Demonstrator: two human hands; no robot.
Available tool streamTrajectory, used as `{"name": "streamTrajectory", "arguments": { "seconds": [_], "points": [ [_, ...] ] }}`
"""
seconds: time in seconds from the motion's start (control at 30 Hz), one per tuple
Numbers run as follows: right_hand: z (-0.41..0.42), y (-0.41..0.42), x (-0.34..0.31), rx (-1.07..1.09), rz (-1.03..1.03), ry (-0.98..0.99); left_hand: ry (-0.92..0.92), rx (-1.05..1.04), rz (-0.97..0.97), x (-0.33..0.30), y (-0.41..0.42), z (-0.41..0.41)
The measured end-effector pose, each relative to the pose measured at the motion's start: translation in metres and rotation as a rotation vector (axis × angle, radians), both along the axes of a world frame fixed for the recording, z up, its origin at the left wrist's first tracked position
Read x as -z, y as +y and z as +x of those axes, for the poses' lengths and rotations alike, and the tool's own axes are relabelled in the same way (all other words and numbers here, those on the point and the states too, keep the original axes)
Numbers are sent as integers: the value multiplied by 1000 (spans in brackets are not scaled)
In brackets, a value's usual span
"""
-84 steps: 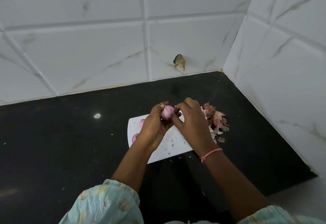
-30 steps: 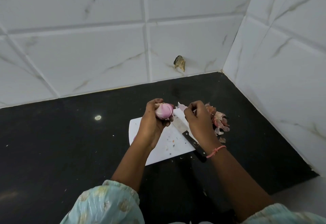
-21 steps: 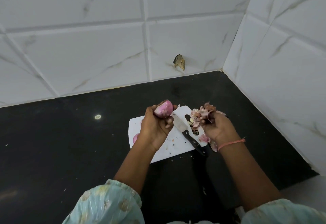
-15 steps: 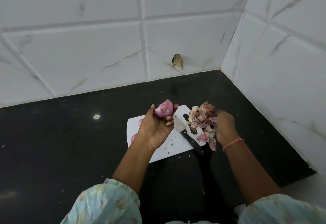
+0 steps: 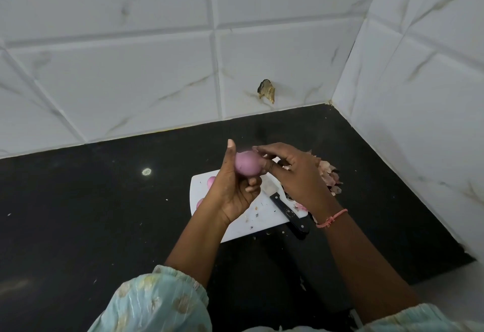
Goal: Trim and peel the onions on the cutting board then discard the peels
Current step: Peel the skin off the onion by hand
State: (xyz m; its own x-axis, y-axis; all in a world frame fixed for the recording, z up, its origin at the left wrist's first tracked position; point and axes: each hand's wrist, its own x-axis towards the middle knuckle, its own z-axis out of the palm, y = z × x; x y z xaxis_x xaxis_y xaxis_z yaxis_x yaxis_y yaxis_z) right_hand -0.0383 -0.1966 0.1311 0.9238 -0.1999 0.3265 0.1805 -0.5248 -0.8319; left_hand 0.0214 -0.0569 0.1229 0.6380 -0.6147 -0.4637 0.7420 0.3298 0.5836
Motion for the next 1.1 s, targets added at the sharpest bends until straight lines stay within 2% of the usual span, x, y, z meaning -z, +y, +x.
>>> {"name": "streamTrajectory", "arguments": {
  "seconds": [0.17, 0.27, 0.4, 0.53, 0.73, 0.8, 0.93, 1.1],
  "points": [
    [1, 3, -5, 18, 58, -58, -18, 61, 79, 2, 4, 1],
    [1, 3, -5, -11, -22, -7, 22, 94, 86, 3, 5, 0],
    [1, -1, -1, -65, -136, 24, -19, 187, 104, 1, 9, 0],
    [4, 1, 6, -109, -163, -16, 47, 212, 39, 0, 8, 0],
    [2, 11, 14, 12, -313, -132, 199, 176, -79, 5, 2, -3],
    [0, 12, 17, 6, -245, -128, 242, 164, -93, 7, 1, -3],
    [-6, 12, 16, -8, 146, 0, 194, 93, -1, 9, -3, -2],
    [-2, 4, 19, 22, 200, 56, 154, 30, 124, 15, -8, -1]
  ]
}}
